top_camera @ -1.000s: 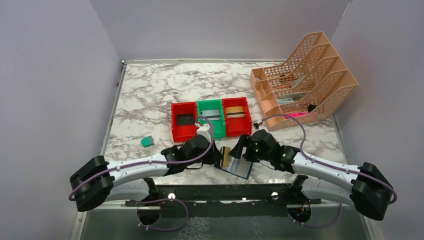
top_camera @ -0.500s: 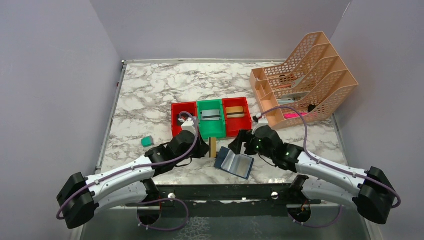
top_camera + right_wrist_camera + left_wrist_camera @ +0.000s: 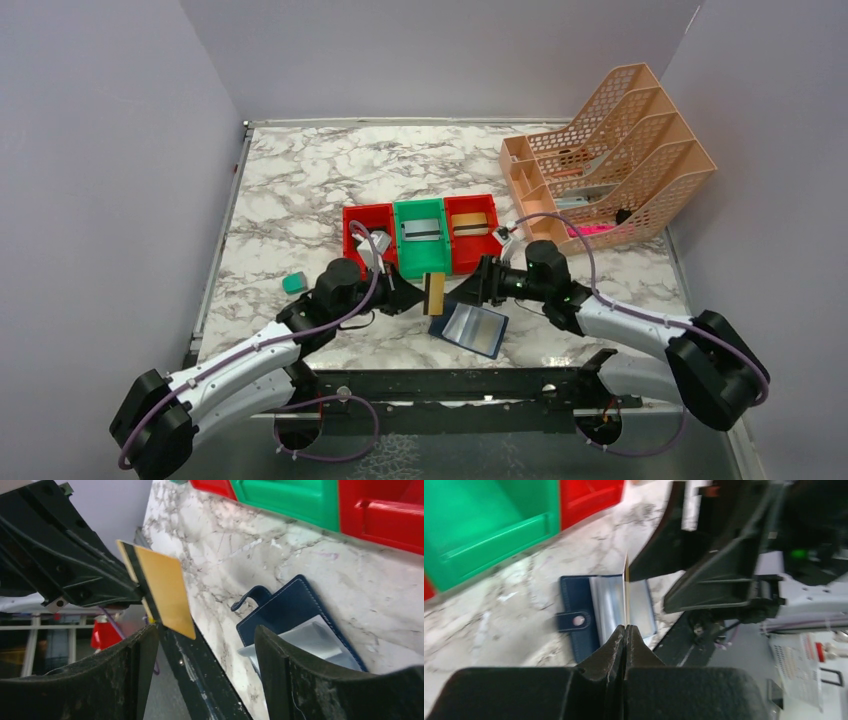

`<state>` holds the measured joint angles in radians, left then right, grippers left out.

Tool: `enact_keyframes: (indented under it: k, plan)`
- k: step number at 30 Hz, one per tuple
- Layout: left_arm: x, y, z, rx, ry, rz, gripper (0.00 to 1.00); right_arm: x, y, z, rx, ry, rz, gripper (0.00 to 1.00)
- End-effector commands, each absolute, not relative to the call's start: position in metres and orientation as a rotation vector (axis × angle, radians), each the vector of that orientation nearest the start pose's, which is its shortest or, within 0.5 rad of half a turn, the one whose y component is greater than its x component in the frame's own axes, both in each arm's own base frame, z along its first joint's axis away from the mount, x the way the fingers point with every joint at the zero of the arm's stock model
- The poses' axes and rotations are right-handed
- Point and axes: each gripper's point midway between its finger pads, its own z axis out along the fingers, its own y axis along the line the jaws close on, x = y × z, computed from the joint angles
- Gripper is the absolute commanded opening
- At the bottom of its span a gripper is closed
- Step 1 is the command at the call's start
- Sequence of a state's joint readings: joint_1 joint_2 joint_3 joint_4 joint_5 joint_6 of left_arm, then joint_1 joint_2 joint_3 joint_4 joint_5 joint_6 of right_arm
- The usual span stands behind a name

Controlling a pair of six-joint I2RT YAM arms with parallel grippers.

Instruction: Take the credit cards out of the card holder

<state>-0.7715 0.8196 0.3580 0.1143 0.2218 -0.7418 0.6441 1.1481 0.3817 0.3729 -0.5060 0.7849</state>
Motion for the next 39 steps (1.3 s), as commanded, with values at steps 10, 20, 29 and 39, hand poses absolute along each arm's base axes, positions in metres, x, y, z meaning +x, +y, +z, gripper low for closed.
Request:
enact_keyframes:
  k: [10,20,29,39]
  plan:
    - [0.148,-0.279,0.180,0.300,1.919,-1.476,0.00,0.165,0.300,0.150,-0.336,2.018,1.705,0.58]
    - [0.153,-0.276,0.184,0.240,1.886,-1.476,0.00,0.164,0.304,0.158,-0.317,1.970,1.781,0.37]
    - [0.152,-0.271,0.183,0.193,1.869,-1.487,0.00,0.155,0.303,0.170,-0.419,1.911,1.813,0.36]
    - [0.153,-0.270,0.187,0.182,1.849,-1.498,0.00,0.149,0.303,0.176,-0.461,1.882,1.832,0.29]
